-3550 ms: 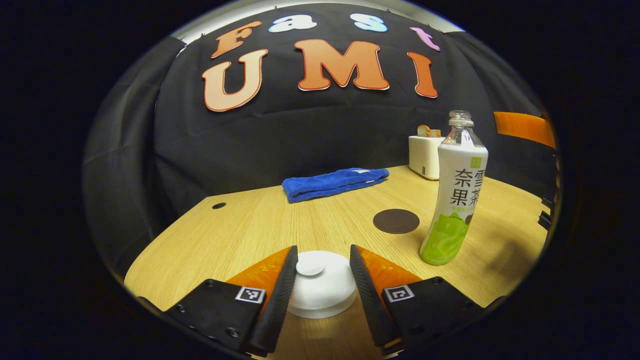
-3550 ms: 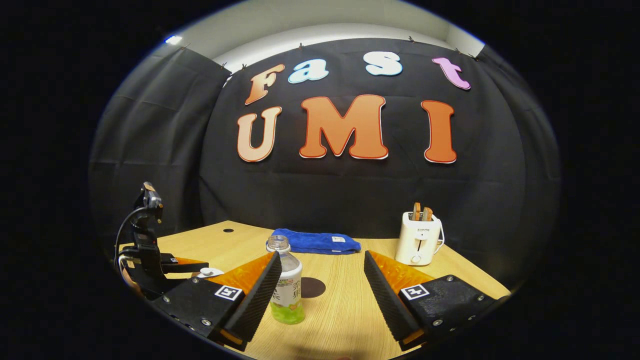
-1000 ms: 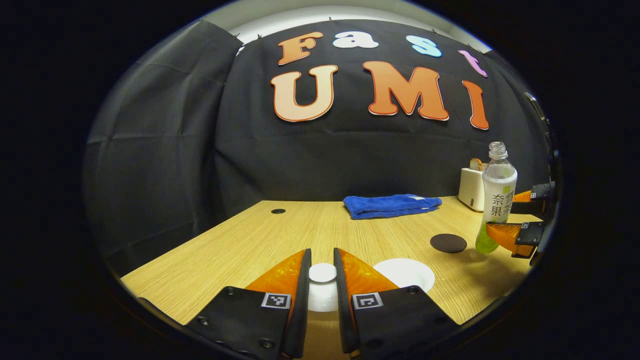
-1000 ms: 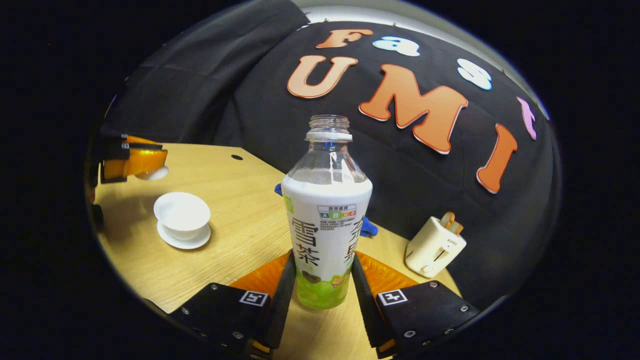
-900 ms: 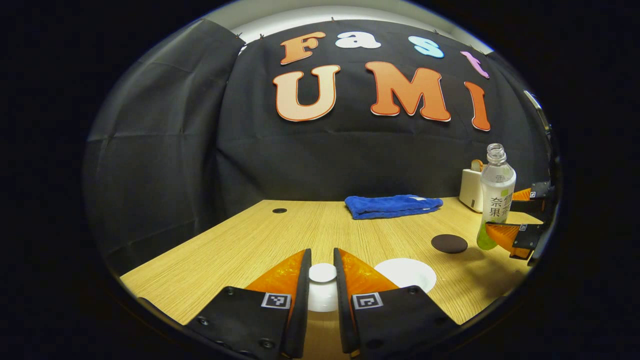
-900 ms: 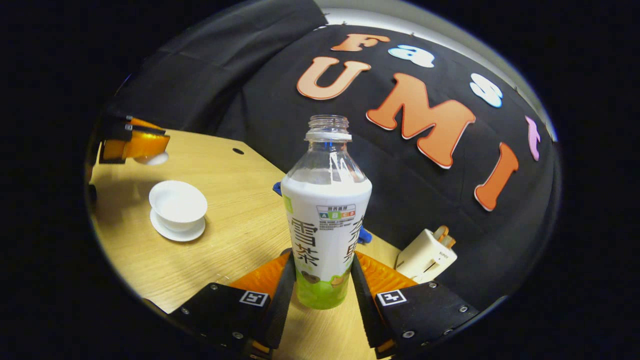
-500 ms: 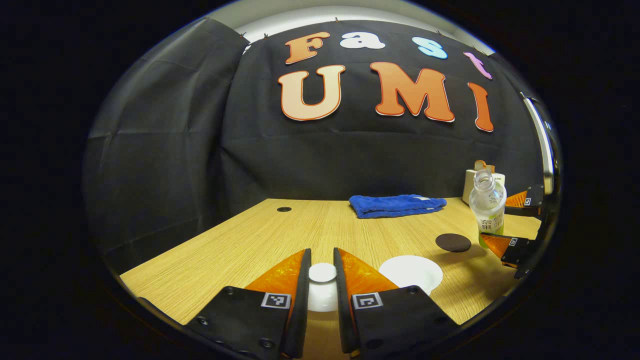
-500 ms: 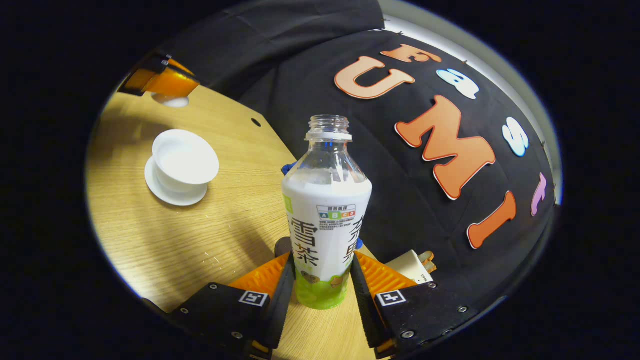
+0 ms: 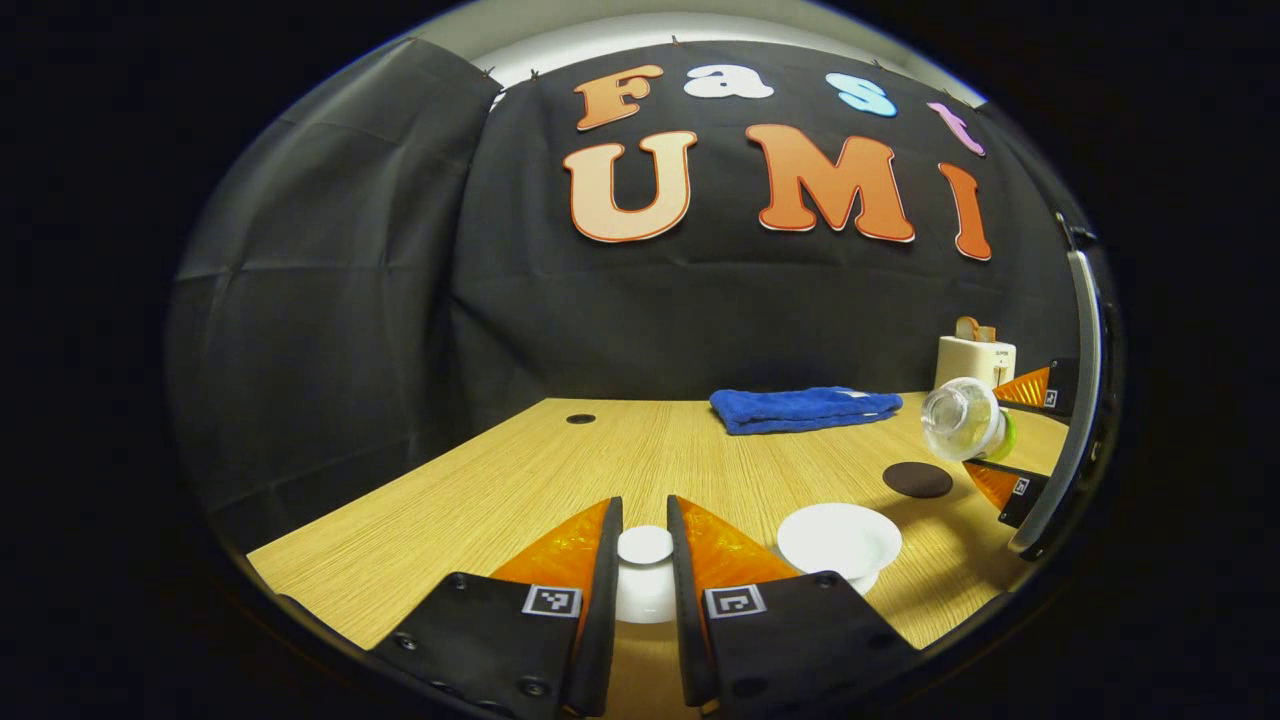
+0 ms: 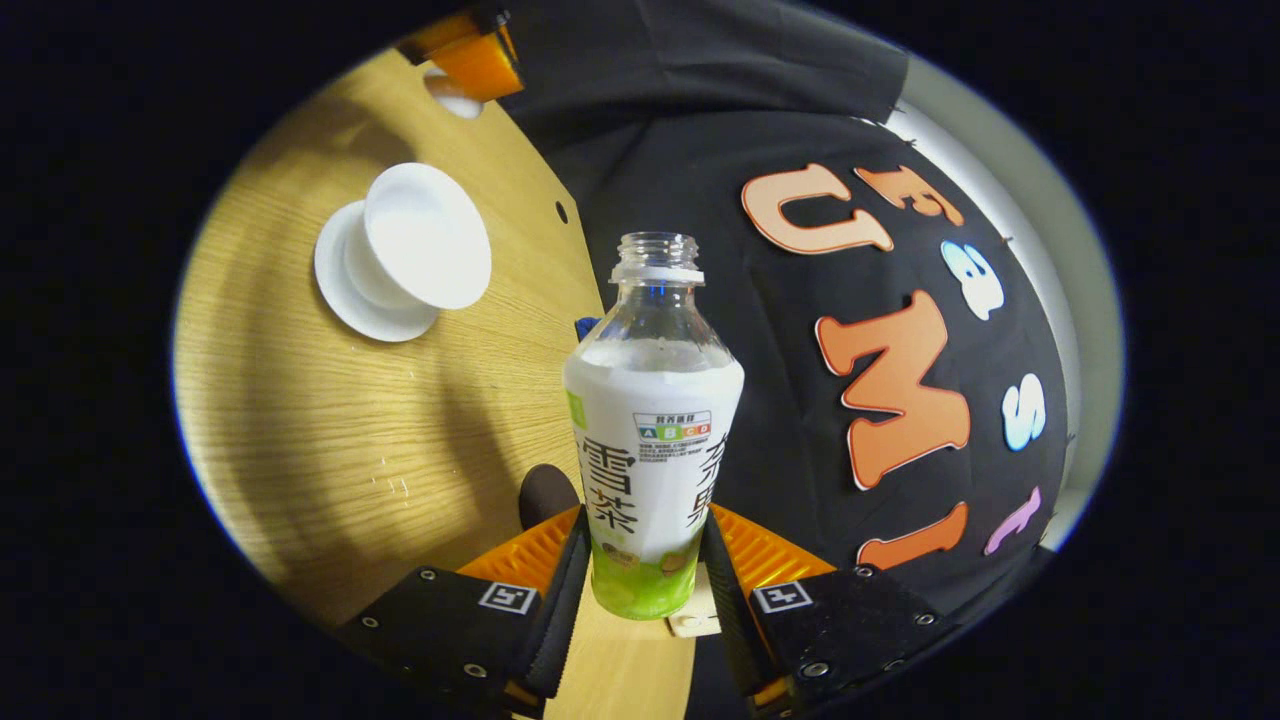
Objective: Open the teacup lid with one hand, grasp the water bottle and pour water into the teacup with the other hand; after pouring, place the water bottle on the coaster and then close the teacup lid.
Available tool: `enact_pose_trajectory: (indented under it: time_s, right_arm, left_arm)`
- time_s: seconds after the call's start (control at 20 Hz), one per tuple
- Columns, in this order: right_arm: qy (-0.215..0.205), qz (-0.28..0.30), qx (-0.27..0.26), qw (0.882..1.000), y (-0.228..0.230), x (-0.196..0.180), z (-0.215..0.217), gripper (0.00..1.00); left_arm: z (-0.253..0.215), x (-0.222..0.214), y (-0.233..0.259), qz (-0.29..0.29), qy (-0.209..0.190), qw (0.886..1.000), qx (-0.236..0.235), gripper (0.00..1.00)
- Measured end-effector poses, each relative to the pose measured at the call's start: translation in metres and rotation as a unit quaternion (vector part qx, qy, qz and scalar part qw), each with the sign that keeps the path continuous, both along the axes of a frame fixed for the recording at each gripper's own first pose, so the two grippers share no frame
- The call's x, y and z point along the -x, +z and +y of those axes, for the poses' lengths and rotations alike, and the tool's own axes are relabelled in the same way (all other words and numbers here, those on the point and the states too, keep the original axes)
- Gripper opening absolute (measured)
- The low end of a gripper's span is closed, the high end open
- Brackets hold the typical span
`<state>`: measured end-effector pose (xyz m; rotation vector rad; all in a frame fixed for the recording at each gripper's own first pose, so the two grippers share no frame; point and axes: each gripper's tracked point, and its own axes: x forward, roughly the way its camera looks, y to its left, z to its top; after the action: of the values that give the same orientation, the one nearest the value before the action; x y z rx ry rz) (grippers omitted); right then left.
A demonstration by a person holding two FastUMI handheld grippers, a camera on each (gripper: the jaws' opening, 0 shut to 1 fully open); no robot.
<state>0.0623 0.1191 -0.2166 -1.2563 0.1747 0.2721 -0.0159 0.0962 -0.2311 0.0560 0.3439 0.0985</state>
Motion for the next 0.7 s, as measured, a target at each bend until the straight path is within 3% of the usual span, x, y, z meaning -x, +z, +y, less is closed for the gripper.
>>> enact_pose_trajectory:
  time_s: [0.15, 0.35, 0.4, 0.45, 0.7]
  right_arm:
    - [0.016, -0.009, 0.034, 0.999, 0.003, 0.0, 0.006, 0.6]
    - [0.036, -0.03, 0.078, 0.996, 0.003, 0.002, 0.009, 0.64]
    - [0.042, -0.033, 0.09, 0.995, 0.003, 0.001, 0.009, 0.6]
    - [0.045, -0.037, 0.104, 0.993, 0.004, -0.001, 0.009, 0.64]
    - [0.068, -0.073, 0.167, 0.981, 0.008, 0.002, 0.01, 0.64]
  left_arm:
    - [0.005, 0.002, 0.002, -0.001, 0.002, 1.0, 0.0, 0.29]
    - [0.009, 0.004, 0.002, -0.001, 0.005, 1.0, 0.0, 0.31]
    - [0.011, 0.005, 0.001, 0.0, 0.004, 1.0, 0.001, 0.29]
    - [0.012, 0.005, 0.002, -0.001, 0.005, 1.0, 0.001, 0.29]
    - [0.017, 0.008, 0.002, 0.002, 0.006, 1.0, 0.0, 0.29]
